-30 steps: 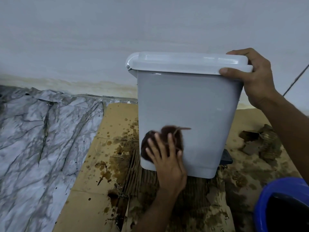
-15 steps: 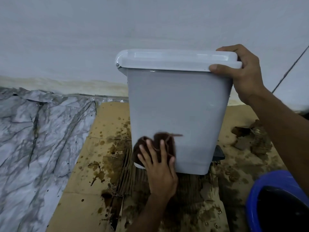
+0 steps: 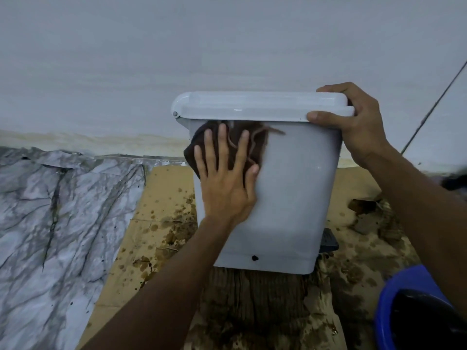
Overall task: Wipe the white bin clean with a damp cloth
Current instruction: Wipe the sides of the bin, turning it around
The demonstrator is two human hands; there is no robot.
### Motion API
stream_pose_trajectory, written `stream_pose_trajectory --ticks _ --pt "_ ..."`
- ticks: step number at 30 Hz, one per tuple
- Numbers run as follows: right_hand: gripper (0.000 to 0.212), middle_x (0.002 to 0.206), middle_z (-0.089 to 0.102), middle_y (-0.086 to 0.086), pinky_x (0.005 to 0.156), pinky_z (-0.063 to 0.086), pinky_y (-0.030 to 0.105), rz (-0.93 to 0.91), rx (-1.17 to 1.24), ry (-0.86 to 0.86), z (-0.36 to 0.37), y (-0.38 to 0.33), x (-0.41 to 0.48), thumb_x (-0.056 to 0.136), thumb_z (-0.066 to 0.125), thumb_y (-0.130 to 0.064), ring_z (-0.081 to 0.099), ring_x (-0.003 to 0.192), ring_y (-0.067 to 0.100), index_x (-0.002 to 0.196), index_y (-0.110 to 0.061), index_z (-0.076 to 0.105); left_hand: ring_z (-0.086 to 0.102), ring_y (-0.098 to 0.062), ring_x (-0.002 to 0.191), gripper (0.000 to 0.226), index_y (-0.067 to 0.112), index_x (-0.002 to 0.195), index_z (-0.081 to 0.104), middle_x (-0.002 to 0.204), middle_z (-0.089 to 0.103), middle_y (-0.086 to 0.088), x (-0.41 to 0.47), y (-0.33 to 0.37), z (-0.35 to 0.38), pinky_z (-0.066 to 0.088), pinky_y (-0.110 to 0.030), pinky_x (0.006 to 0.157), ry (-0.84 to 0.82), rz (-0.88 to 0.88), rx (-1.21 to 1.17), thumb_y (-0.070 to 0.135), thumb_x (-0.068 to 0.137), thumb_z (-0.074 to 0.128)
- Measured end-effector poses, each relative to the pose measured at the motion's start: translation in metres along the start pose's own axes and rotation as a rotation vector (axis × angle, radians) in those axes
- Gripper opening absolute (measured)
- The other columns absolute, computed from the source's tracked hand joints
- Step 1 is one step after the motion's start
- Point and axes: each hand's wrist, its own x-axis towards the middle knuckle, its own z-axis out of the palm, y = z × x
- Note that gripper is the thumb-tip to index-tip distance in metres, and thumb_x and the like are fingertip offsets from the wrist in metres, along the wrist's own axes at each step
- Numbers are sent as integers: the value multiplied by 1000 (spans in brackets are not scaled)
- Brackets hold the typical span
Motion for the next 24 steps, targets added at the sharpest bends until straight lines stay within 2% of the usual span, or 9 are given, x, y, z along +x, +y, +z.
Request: stream_pose_trajectory --ticks 3,5,8,9,11,13,16,19,24 --pt "53 113 69 -7 77 54 24 -2 2 8 0 0 1 62 85 -41 64 99 7 107 -17 69 7 -42 155 58 17 159 32 167 15 -18 2 30 2 4 -60 124 -24 -15 -41 39 106 40" --pt "51 113 69 -5 79 55 26 1 17 10 -1 1 2 61 86 -39 64 100 10 104 -18 69 5 -40 156 57 19 159 31 168 14 -16 -13 51 8 2 -58 125 -111 167 -71 38 106 41" --pt "50 114 69 -6 78 55 25 12 28 1 -4 0 0 62 87 -36 64 100 7 104 -17 69 3 -35 157 56 23 160 29 169 10 -11 -42 56 16 0 -53 126 -238 560 -40 38 107 40" --pt "48 115 69 -6 77 55 24 11 24 -6 -6 0 0 64 87 -33 64 100 5 106 -17 69 1 -33 157 56 24 160 28 169 8 -9 -51 49 16 -1 -51 127 -251 617 -13 39 108 39" --pt "46 115 68 -8 76 55 23 12 24 -15 -7 1 0 67 87 -31 64 99 3 107 -17 69 -1 -31 158 56 26 160 29 169 8 -7 -62 24 12 -2 -49 127 -230 519 -16 41 107 39" --pt "47 114 69 -9 76 55 22 7 24 -11 -5 1 -1 66 86 -34 64 98 3 107 -18 69 -3 -31 158 58 24 159 29 169 8 -10 -60 -6 3 -2 -51 127 -157 266 -7 42 104 38" --pt "45 111 68 -7 72 54 20 18 33 -12 -2 0 2 69 86 -28 65 93 1 108 -15 69 4 -41 156 59 11 158 31 166 14 -24 -30 -27 -5 9 -59 125 -22 -38 -44 36 105 40" --pt "41 108 69 -10 74 53 21 40 38 -17 -4 0 4 71 82 -29 65 92 0 107 -15 70 7 -43 155 60 8 159 29 166 16 -25 1 -1 0 11 -60 124 41 -128 -78 32 105 43" --pt "32 107 70 -13 78 52 20 49 56 -20 -6 0 5 76 77 -26 65 94 0 105 -14 70 5 -39 156 60 9 160 27 167 14 -21 12 68 17 4 -55 126 5 -113 -111 35 107 37"
